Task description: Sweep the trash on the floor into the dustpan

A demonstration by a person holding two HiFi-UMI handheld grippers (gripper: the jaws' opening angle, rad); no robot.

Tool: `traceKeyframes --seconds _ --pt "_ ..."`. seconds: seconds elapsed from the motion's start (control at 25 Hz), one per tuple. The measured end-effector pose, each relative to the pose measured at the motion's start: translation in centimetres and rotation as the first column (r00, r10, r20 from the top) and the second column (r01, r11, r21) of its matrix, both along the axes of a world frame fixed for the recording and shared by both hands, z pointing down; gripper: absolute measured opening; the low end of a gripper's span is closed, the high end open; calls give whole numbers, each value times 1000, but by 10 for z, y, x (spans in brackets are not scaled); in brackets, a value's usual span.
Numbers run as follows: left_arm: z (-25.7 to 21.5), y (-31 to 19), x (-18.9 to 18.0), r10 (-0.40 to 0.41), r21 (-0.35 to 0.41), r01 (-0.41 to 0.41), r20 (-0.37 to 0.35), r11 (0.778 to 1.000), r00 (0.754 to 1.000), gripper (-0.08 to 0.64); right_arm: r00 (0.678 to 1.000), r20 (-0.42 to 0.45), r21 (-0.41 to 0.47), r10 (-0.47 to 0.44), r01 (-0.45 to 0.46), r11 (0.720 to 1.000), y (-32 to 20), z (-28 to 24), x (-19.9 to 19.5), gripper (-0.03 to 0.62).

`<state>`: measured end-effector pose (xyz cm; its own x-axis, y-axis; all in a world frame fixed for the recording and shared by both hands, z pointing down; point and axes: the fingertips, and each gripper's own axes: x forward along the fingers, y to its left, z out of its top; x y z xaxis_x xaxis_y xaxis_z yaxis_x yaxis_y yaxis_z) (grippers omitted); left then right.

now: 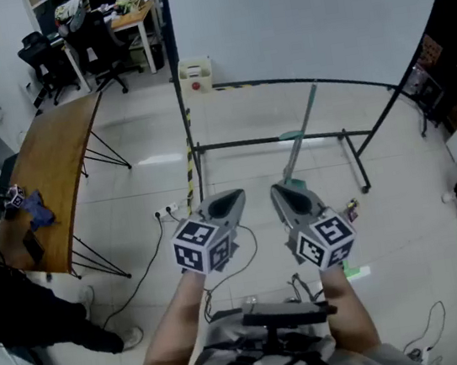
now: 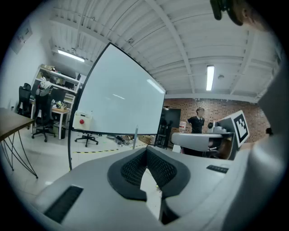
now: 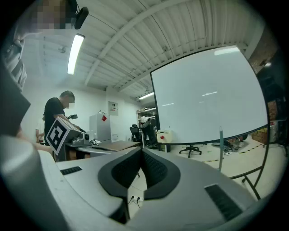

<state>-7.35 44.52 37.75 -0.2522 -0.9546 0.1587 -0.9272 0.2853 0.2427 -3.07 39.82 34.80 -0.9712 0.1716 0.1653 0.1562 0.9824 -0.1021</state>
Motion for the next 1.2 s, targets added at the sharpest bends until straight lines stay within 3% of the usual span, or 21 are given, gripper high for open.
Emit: traceKeyframes --seconds 0.32,0.72,1.2 --pt "8 -55 8 88 -20 -88 -7 996 996 6 995 -16 0 100 -100 995 -56 3 14 9" --pt "28 -166 18 177 -89 -177 -6 980 984 6 984 -5 -91 178 -178 980 -165 27 25 9" --pt "30 -218 -10 112 -171 -107 17 979 994 6 995 -23 -99 92 -94 991 -227 25 -1 9"
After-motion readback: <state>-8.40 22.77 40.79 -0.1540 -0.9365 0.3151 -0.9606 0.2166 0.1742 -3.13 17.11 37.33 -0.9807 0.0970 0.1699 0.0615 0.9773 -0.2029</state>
